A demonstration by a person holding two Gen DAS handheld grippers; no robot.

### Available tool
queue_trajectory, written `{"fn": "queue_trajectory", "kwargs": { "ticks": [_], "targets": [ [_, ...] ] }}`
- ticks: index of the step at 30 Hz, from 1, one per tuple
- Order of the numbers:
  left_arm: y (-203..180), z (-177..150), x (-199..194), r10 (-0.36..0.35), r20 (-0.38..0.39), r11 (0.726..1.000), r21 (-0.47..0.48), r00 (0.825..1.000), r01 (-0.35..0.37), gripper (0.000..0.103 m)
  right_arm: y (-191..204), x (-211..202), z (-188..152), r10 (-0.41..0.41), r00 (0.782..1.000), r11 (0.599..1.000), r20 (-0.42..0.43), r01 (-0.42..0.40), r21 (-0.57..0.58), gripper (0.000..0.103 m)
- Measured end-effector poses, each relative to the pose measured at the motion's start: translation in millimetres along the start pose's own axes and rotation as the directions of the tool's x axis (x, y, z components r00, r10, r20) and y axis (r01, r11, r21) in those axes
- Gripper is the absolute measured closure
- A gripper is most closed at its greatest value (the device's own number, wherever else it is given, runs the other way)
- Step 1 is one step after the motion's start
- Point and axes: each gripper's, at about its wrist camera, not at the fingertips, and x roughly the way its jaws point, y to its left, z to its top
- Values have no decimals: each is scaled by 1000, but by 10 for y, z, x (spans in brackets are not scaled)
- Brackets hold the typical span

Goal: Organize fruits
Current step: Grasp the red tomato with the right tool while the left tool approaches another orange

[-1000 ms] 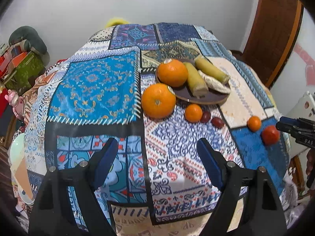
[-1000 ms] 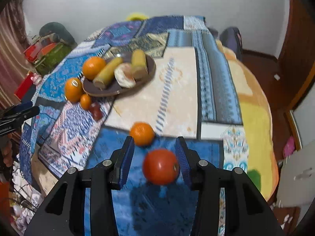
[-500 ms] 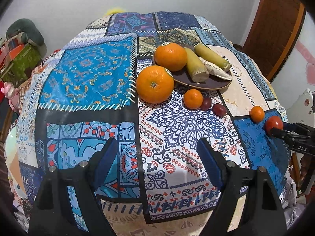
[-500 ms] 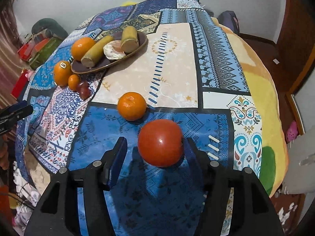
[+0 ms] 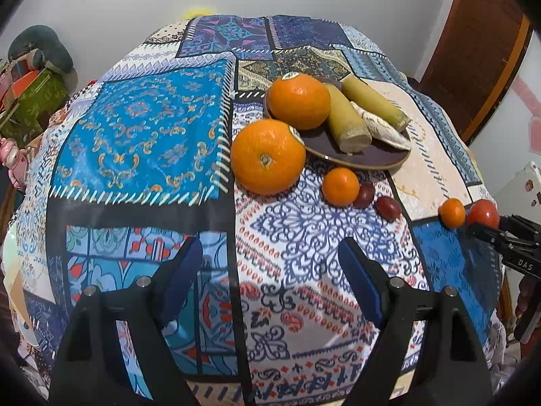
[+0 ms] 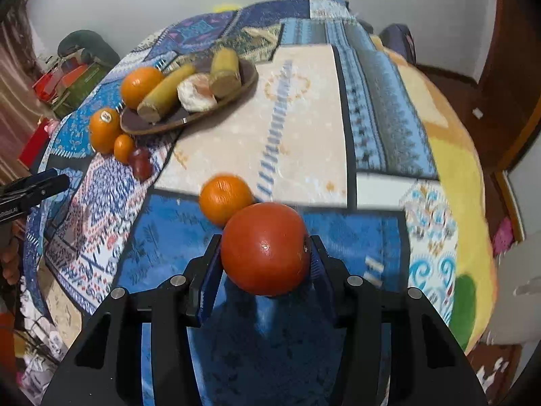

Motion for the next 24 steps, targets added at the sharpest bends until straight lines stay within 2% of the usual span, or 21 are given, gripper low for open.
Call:
{"fn": "queue_trajectory", "kwargs": {
  "ticks": [11, 17, 24],
  "targets": [
    [88, 359, 218, 0, 21, 1000, -28, 1000, 1, 20, 163, -106, 474, 7, 992, 998, 126, 1, -63, 57],
    [184, 522, 447, -46, 1, 995, -88, 999, 46, 20, 206, -39, 641, 27, 988, 997, 151, -16, -72, 57],
    [143, 568, 657, -30, -15, 997, -75, 999, 28, 20, 215, 63, 720, 43, 988, 997, 148, -32, -74, 57]
  ]
}}
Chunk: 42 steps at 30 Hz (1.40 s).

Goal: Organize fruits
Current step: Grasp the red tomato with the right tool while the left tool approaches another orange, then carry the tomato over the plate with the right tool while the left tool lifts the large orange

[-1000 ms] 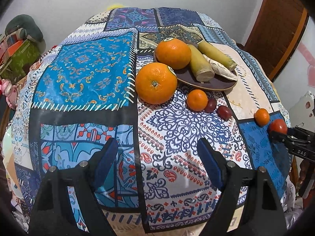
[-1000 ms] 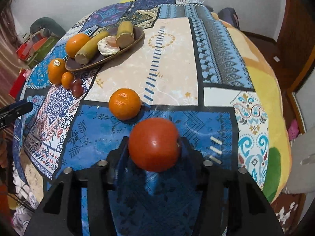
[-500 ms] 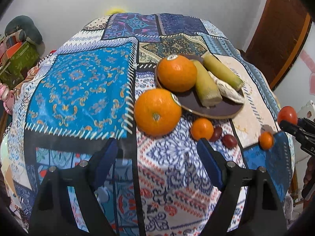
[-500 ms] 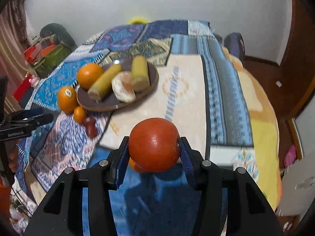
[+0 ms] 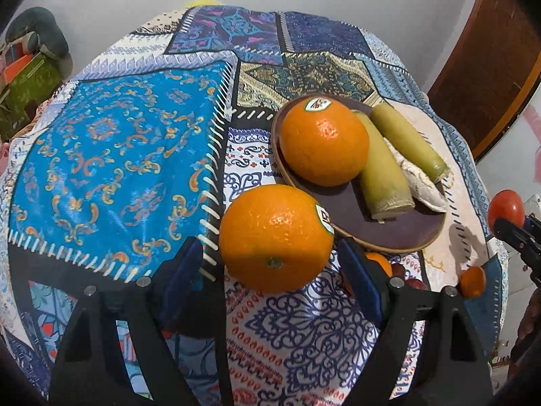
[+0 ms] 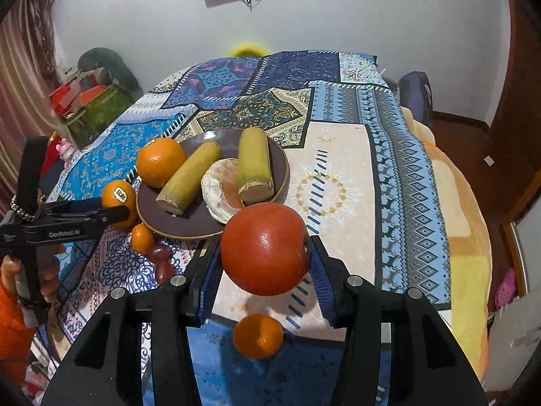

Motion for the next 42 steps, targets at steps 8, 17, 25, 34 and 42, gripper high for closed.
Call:
{"fn": "queue_trajectory", "kwargs": {
  "ticks": [8, 17, 25, 34, 42],
  "targets": [
    [12, 9, -20, -12, 45, 1000, 8, 999, 11, 36, 5, 74, 7, 12, 1000, 1000, -12, -12, -2, 57],
    [-42, 7, -101, 7, 53, 1000, 2, 999, -7, 38, 10, 39, 48, 20, 1000, 1000, 6, -20, -2, 57],
    [-148, 206, -379, 24, 126, 999, 39, 992, -29, 38, 13, -28, 187, 17, 999, 1000, 41, -16, -21, 57],
    [-332, 611, -552, 29, 219, 996, 73, 975, -46, 38, 84, -37, 531, 35, 994, 998, 108, -30, -53, 57],
    [-448, 916, -370, 15, 221, 996, 87, 975, -35, 38, 227, 130, 781, 46, 990, 994, 134, -32, -104, 57]
  ]
}}
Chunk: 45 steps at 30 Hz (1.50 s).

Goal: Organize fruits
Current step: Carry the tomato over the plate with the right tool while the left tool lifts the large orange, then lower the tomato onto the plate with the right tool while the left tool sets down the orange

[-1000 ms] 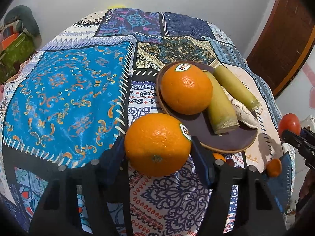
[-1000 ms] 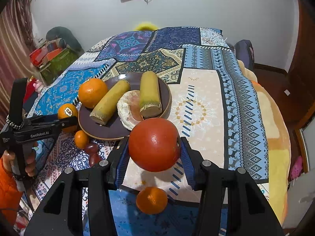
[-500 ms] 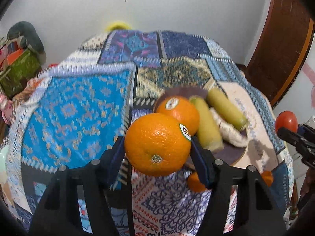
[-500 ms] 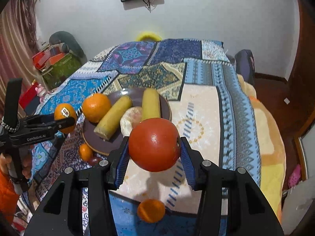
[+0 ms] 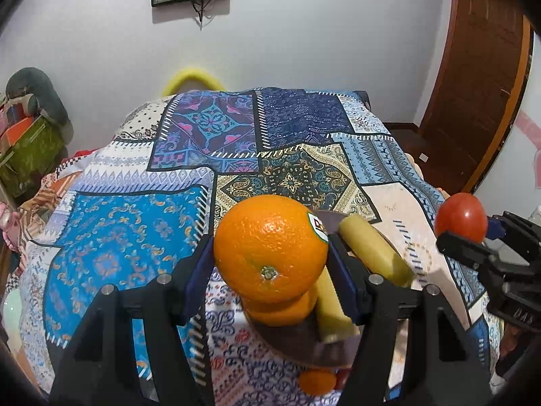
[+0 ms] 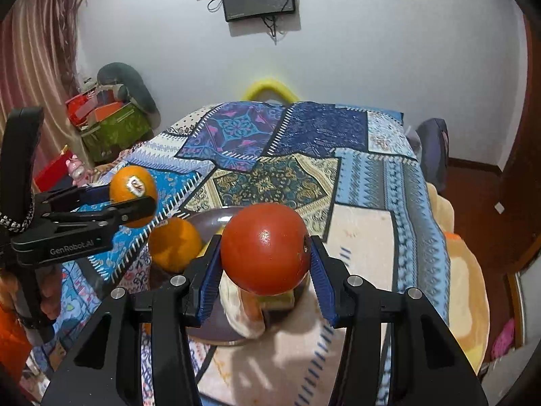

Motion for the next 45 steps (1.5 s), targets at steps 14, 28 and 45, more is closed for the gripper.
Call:
{"fn": "queue_trajectory", "kwargs": {
  "ticks": [14, 28, 45],
  "targets": [
    [-137, 191, 721, -4, -89, 1000, -9, 996, 3, 38, -84, 377, 73, -3, 998, 1000, -55, 2, -30, 57],
    [-116, 98, 954, -14, -186, 1000, 23, 983, 19, 37, -166, 569, 87, 7, 996, 1000, -91, -10, -24, 57],
    [367, -179, 43, 35, -27, 999, -13, 999, -36, 27, 180, 952, 145, 15, 984, 998, -175, -25, -56, 57]
  ]
}}
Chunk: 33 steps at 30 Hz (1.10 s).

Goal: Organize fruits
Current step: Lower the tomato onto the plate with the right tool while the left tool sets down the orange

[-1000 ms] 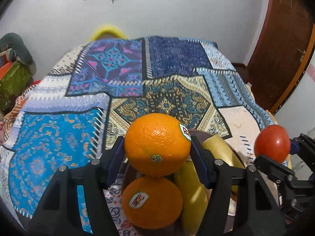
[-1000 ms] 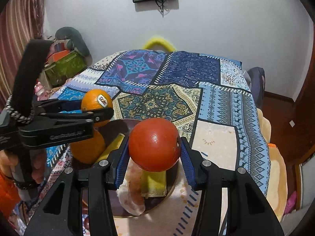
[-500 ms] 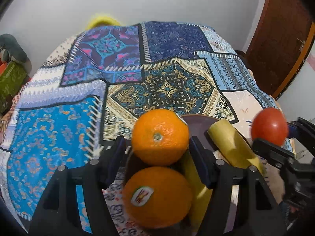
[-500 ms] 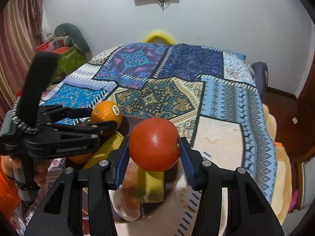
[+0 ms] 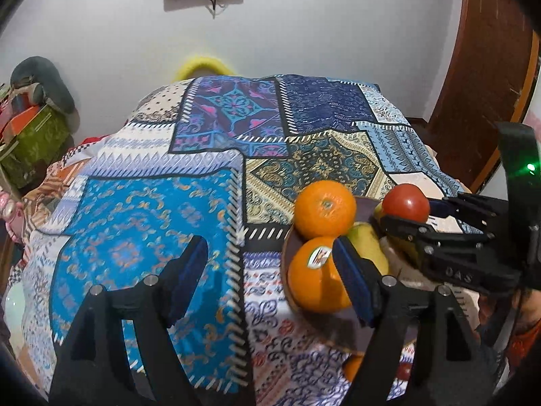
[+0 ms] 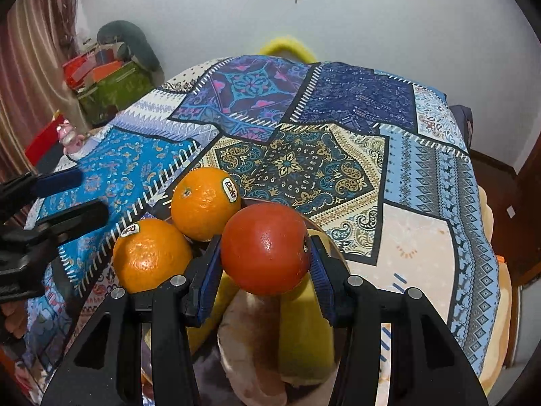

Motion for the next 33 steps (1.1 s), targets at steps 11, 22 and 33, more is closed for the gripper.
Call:
{"fn": "queue_trajectory", "kwargs": {
  "ticks": [11, 22, 33],
  "targets": [
    [71, -166, -316, 18, 18, 1000, -22, 1000, -17, 27, 176, -209, -84, -71, 997, 996, -15, 70, -53, 42],
    [-67, -345, -1079, 17, 98, 1000, 3, 995, -17, 27, 396, -1054, -295, -96, 991, 991, 91, 104, -80, 38],
    [-341, -647, -1630, -15, 128, 999, 39, 992, 10, 23, 530, -1797, -723, -181, 968, 981, 173, 190, -40, 38]
  ]
}}
